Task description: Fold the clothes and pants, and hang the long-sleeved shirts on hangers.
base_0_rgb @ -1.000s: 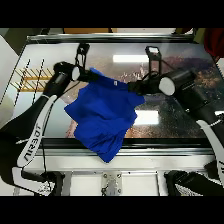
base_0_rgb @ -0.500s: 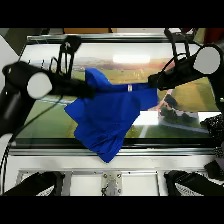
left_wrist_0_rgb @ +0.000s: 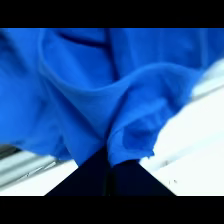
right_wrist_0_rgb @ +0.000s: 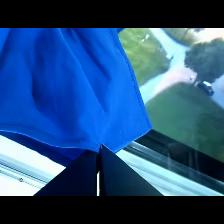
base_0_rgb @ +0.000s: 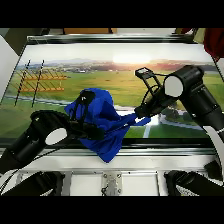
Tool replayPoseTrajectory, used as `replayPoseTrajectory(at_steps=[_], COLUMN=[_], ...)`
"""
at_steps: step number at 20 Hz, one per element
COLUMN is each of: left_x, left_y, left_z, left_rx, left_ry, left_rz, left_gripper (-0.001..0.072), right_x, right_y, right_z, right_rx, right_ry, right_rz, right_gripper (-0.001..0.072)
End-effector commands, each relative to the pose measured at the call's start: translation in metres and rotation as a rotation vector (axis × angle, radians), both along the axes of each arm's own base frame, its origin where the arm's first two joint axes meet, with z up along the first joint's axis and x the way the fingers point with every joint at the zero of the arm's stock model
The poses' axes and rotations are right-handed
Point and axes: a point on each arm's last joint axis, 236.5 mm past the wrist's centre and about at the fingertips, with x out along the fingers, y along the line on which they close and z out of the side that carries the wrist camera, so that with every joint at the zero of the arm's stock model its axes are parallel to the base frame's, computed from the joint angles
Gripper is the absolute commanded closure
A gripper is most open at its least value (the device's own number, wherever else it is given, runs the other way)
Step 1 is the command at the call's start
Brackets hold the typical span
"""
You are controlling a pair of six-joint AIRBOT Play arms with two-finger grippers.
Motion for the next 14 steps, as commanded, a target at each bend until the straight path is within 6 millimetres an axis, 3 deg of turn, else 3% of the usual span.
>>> replayPoseTrajectory(at_steps=[1,4,7,8,9,10,12,14], left_x=[0.044,0.081,0.080,0.078,0.078,0.078,0.081,0.087], left_y=[0.016,0.025,0.034,0.035,0.034,0.029,0.021,0.014], left_z=[-0.014,-0.011,-0.032,-0.037,-0.036,-0.029,-0.002,0.038], left_rx=[-0.041,-0.069,-0.013,-0.001,-0.006,-0.029,-0.088,-0.183], left_ry=[-0.019,-0.064,-0.007,0.003,-0.006,-0.019,-0.066,-0.125], left_rz=[0.162,0.240,0.241,0.229,0.220,0.196,0.143,0.097], left_gripper=[0.0695,0.0695,0.0695,0.0602,0.0236,-0.0012,-0.0006,-0.0006], right_x=[0.005,0.026,0.036,0.037,0.037,0.037,0.037,0.037], right_y=[0.002,0.014,0.021,0.021,0.021,0.021,0.021,0.022], right_z=[-0.014,-0.008,-0.004,-0.004,-0.004,-0.004,-0.004,-0.004], right_rx=[0.013,0.082,0.123,0.126,0.126,0.126,0.126,0.128], right_ry=[-0.018,-0.093,-0.129,-0.132,-0.132,-0.132,-0.132,-0.131], right_rz=[-0.061,-0.136,-0.183,-0.185,-0.185,-0.185,-0.185,-0.184], right_gripper=[0.0705,0.0704,0.0704,0.0704,0.0704,0.0704,0.0704,0.0703])
